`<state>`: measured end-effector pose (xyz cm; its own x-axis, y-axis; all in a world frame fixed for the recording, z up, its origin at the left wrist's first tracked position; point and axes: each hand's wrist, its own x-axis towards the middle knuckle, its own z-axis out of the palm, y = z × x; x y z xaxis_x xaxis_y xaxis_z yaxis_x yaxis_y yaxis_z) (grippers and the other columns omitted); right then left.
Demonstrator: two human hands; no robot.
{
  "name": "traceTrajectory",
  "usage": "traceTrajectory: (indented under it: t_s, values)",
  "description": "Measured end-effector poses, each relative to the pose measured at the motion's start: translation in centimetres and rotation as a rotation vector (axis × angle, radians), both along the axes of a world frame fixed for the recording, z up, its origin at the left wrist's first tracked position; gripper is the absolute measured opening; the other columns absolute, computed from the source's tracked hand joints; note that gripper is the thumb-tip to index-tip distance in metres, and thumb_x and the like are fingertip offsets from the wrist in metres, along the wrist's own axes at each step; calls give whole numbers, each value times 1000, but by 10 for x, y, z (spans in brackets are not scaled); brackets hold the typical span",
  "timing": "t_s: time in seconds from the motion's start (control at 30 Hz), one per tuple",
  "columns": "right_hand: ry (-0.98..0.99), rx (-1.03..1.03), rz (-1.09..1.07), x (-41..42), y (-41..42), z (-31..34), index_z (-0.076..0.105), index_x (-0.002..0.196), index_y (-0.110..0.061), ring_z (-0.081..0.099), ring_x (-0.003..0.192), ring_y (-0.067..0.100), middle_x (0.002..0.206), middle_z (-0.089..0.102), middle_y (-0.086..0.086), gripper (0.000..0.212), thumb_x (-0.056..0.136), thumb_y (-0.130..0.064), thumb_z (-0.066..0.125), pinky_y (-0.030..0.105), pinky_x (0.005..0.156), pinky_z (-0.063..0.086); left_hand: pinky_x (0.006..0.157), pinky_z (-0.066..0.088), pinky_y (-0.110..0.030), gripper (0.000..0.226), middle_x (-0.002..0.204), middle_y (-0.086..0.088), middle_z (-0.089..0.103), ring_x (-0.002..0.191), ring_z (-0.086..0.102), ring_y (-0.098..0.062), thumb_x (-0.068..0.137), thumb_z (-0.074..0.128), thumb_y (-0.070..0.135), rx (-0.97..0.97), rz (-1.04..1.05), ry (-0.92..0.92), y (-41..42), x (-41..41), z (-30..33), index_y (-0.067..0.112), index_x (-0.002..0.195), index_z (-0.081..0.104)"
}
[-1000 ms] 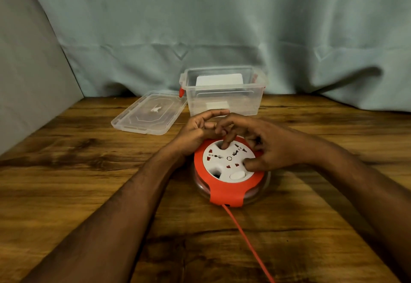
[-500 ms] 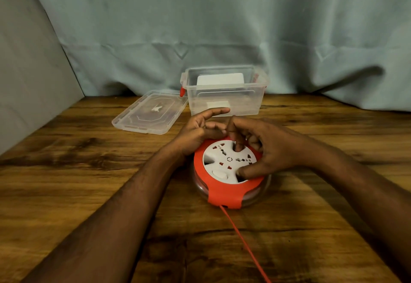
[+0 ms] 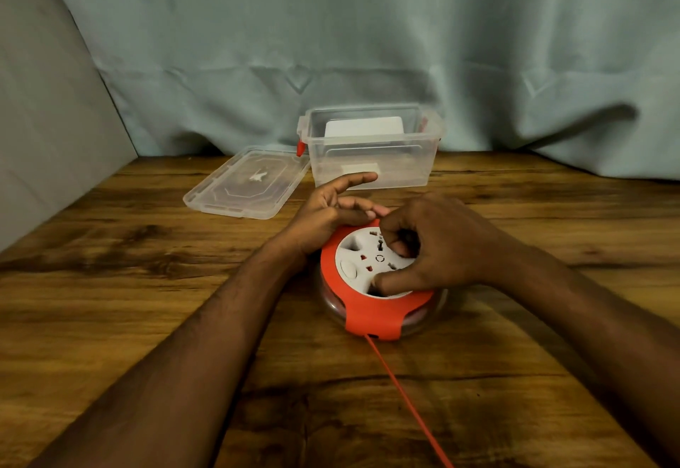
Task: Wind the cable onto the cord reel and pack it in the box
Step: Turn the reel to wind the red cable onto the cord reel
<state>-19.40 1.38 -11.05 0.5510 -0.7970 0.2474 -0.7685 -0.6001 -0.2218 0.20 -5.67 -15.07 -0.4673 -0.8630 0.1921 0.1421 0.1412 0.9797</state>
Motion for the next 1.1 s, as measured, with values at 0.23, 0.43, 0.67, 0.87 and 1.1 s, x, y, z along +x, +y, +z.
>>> traceTrajectory:
  t_s: [0.23,0.43,0.67,0.87,1.1]
  values:
    - [-39,-95,-68,8,4,-6,57,57,-25,50,52,4,50,51,-13,54,66,-75,74,20,55,28,81,58,-29,59,95,-7,79,89,75,-18,89,59,-14,-11,11,-15,0,0,1,6,144,49]
    - [-74,-40,8,8,3,-6,64,66,-26,54,54,5,54,56,-13,44,76,-68,75,19,55,34,80,58,-27,58,94,-6,79,90,76,-17,89,58,-15,-18,11,-31,0,0,2,4,143,50]
    - [-251,14,191,-12,-2,-1,71,96,-29,62,58,11,75,71,-9,23,81,-17,83,12,51,40,78,59,-30,58,115,-34,66,94,73,-30,89,58,-12,-47,19,-94,1,2,2,5,144,50]
    - [-253,235,253,-15,-8,0,55,134,-25,49,54,18,116,73,-16,67,76,3,75,30,49,45,87,60,-35,61,115,-31,69,107,69,-38,82,63,4,-83,4,-89,0,3,-2,4,142,52]
    - [-67,207,200,-17,-7,8,41,153,-39,68,95,8,133,63,-27,85,80,-13,74,35,82,56,88,59,-36,61,127,-36,62,112,66,-42,84,63,4,-52,-23,-66,0,3,-2,4,143,50]
